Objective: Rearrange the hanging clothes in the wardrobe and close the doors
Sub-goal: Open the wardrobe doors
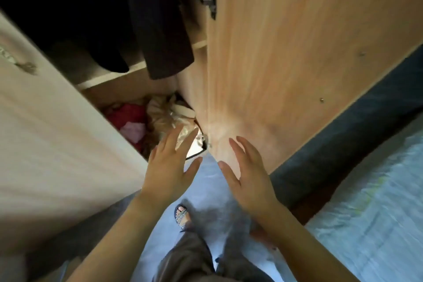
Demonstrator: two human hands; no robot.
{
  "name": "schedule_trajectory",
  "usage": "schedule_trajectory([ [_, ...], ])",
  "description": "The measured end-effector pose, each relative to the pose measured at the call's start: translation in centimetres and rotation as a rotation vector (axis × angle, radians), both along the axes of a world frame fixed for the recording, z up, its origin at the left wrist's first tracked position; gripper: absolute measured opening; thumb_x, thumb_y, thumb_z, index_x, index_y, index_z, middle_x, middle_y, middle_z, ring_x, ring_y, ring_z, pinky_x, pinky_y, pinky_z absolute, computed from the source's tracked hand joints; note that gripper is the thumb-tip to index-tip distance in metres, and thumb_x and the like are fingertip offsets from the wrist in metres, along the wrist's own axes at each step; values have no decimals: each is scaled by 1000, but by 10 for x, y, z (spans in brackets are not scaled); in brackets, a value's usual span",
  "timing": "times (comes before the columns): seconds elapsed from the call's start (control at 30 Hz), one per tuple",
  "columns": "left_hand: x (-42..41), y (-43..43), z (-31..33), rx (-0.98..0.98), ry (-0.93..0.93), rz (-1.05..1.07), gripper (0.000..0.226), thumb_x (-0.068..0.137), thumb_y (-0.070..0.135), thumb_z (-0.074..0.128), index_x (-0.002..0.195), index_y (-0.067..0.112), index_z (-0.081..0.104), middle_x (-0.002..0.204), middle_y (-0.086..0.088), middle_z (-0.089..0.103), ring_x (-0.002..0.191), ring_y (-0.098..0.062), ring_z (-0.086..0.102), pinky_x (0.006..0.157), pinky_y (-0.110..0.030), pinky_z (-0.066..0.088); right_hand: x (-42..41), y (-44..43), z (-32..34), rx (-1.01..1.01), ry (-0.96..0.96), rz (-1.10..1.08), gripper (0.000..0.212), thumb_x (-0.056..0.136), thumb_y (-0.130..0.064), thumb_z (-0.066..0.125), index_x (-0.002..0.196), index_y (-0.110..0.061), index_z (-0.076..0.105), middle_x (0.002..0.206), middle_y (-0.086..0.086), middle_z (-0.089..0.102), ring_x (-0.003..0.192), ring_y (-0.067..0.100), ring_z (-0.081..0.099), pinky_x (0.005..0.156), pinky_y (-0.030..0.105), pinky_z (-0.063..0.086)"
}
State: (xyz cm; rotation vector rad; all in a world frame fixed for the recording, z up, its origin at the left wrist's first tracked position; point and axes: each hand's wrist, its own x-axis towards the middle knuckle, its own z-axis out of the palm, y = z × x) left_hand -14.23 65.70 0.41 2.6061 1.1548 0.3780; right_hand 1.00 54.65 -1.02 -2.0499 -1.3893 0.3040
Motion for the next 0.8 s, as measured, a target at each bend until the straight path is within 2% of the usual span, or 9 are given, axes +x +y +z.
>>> schedule_trajectory([
  [0.13,-54,21,1,-3,37,234,60,85,51,37,137,22,46,138,-10,49,123,-33,47,88,-48,48,-25,56,1,-46,-19,277,74,87,-68,25,141,-18,38,149,2,35,136,17,31,107,27,29],
  [0.2,-80,39,6,-3,17,353,63,86,54,33,139,23,42,142,-10,45,127,-33,45,92,-47,45,-36,93,6,-45,-4,379,74,86,-66,29,141,-17,39,149,2,34,137,17,30,108,30,31],
  [0.27,-106,62,13,25,-26,465,62,87,55,31,141,26,37,145,-8,42,129,-32,42,94,-47,44,-51,133,17,12,-3,457,70,86,-60,33,140,-16,42,148,1,36,136,16,32,106,26,31],
  [0.43,-153,126,51,193,-147,700,56,93,47,46,141,18,39,142,-8,45,124,-31,47,94,-45,46,-95,233,68,148,-37,641,65,90,-55,42,143,-19,36,151,-4,30,138,10,25,105,21,26],
  [0.57,-161,163,87,309,-242,724,54,92,38,55,138,15,40,140,-6,47,122,-27,50,94,-36,44,-121,292,110,242,-34,713,60,92,-45,49,145,-21,32,153,-4,25,137,11,27,105,23,28],
  [0.67,-158,180,101,349,-351,699,52,90,34,58,136,16,42,133,-3,52,115,-19,53,86,-25,41,-132,323,129,359,31,747,58,90,-41,52,141,-18,39,149,1,32,134,12,33,102,22,31],
  [0.8,-144,194,100,294,-536,705,50,90,25,62,135,20,42,123,5,56,100,0,54,77,-19,43,-130,353,147,474,182,810,55,87,-30,63,138,-18,45,143,0,40,130,11,40,100,36,46],
])
